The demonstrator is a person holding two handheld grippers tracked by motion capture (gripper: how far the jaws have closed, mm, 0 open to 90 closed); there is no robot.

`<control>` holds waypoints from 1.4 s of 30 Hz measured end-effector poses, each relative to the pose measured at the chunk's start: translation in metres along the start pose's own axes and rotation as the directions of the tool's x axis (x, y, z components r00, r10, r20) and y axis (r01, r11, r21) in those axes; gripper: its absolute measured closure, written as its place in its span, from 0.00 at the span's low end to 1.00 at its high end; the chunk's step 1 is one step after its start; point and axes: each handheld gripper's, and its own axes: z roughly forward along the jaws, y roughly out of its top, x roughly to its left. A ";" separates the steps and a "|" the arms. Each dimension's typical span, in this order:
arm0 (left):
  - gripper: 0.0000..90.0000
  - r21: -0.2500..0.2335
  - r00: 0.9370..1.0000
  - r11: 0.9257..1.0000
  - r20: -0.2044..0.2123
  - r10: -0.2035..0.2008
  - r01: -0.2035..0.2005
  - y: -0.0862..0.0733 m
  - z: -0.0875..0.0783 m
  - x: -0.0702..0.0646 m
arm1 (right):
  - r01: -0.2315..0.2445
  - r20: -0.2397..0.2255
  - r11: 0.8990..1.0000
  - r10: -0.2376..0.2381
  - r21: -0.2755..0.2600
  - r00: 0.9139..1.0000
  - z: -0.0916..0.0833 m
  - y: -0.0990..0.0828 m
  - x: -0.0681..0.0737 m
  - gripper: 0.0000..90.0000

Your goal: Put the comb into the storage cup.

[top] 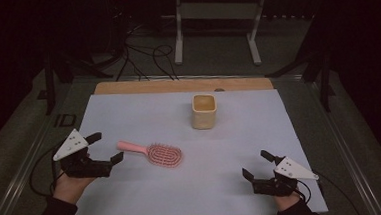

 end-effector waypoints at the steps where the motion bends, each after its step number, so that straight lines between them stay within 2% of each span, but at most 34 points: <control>1: 0.00 0.008 1.000 1.000 -0.002 -0.001 0.001 0.001 0.003 0.001 | -0.001 -0.001 1.000 0.001 -0.002 1.000 0.000 0.000 0.000 0.09; 3: 0.01 0.023 1.000 1.000 0.005 -0.001 0.001 0.002 0.008 0.004 | -0.006 -0.003 1.000 0.006 0.001 1.000 0.001 0.000 -0.001 0.09; 10: 0.01 0.054 1.000 0.999 -0.012 0.003 -0.003 0.004 0.024 0.012 | -0.003 -0.007 1.000 0.003 0.003 1.000 0.001 -0.001 0.000 0.09; 22: 0.10 0.118 0.999 0.993 -0.032 0.025 -0.021 0.002 0.048 0.022 | -0.006 -0.007 1.000 0.006 0.001 1.000 0.001 -0.001 0.000 0.09; 25: 0.18 0.129 0.999 0.991 -0.033 0.034 -0.030 0.002 0.052 0.023 | -0.011 -0.010 1.000 0.011 0.003 1.000 0.002 -0.001 0.000 0.09; 28: 0.20 0.133 0.999 0.991 -0.032 0.037 -0.032 0.001 0.053 0.024 | -0.006 -0.011 1.000 0.006 0.005 1.000 0.002 -0.001 0.000 0.09; 33: 0.28 0.172 0.999 0.985 -0.034 0.019 -0.013 0.000 0.063 0.027 | -0.006 -0.013 1.000 0.006 0.005 1.000 0.002 -0.001 0.000 0.09; 42: 0.54 0.210 0.999 0.978 -0.049 0.002 0.009 -0.006 0.073 0.035 | -0.009 -0.016 1.000 0.009 0.006 1.000 0.002 -0.001 0.000 0.09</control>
